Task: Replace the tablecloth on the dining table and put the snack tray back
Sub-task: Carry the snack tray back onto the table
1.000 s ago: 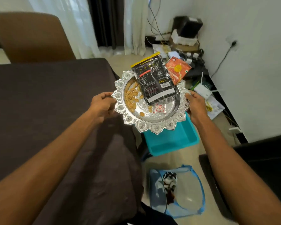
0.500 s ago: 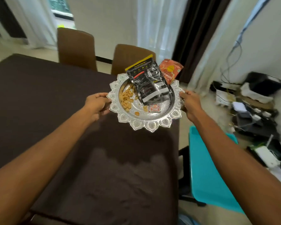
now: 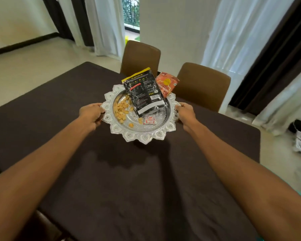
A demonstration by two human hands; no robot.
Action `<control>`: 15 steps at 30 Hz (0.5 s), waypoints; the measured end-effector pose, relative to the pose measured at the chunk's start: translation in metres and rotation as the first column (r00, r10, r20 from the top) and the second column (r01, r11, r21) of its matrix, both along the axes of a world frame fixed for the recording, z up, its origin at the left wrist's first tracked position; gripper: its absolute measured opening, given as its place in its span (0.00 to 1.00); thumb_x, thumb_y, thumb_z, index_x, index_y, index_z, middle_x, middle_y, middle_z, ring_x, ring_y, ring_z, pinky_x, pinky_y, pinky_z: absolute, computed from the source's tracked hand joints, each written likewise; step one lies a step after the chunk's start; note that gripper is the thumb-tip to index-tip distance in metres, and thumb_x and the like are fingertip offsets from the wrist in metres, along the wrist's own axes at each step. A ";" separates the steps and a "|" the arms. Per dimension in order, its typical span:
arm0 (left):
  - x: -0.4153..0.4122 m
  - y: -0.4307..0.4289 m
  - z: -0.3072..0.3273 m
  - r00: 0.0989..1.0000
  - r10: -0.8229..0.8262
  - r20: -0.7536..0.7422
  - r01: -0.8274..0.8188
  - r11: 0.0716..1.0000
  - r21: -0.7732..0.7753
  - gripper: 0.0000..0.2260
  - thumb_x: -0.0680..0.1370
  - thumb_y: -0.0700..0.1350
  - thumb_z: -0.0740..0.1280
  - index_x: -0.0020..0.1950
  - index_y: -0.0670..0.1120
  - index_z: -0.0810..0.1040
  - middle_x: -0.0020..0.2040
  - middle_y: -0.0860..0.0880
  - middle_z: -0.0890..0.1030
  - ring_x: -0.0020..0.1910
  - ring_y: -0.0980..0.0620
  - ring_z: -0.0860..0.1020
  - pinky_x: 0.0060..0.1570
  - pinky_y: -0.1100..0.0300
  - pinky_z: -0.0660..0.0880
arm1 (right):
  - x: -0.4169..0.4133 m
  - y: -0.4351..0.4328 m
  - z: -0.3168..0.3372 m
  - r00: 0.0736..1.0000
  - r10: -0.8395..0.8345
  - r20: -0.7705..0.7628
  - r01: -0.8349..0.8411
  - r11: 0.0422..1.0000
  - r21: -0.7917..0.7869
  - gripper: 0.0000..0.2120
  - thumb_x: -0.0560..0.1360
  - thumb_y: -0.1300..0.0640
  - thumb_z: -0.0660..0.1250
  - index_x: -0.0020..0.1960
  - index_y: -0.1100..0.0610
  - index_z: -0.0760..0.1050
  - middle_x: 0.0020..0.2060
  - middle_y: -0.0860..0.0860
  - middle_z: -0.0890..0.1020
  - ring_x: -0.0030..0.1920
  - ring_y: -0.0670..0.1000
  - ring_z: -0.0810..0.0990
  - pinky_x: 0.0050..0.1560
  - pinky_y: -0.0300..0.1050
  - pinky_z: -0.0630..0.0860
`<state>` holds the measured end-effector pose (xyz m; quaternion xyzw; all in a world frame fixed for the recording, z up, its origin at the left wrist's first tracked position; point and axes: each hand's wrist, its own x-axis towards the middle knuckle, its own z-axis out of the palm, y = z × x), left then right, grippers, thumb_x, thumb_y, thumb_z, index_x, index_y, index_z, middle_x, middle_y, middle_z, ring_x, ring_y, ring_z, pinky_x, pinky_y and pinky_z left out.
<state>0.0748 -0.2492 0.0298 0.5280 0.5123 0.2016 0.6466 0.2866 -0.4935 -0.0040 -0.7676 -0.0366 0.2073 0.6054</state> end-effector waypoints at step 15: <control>-0.004 0.097 -0.045 0.984 0.177 -0.021 -0.176 0.984 0.019 0.13 0.78 0.34 0.63 0.55 0.46 0.83 0.39 0.49 0.81 0.27 0.57 0.78 0.26 0.64 0.75 | -0.007 0.124 -0.039 1.000 0.002 -0.008 -0.002 1.000 -0.004 0.12 0.81 0.55 0.59 0.62 0.53 0.76 0.53 0.52 0.82 0.47 0.49 0.79 0.38 0.43 0.71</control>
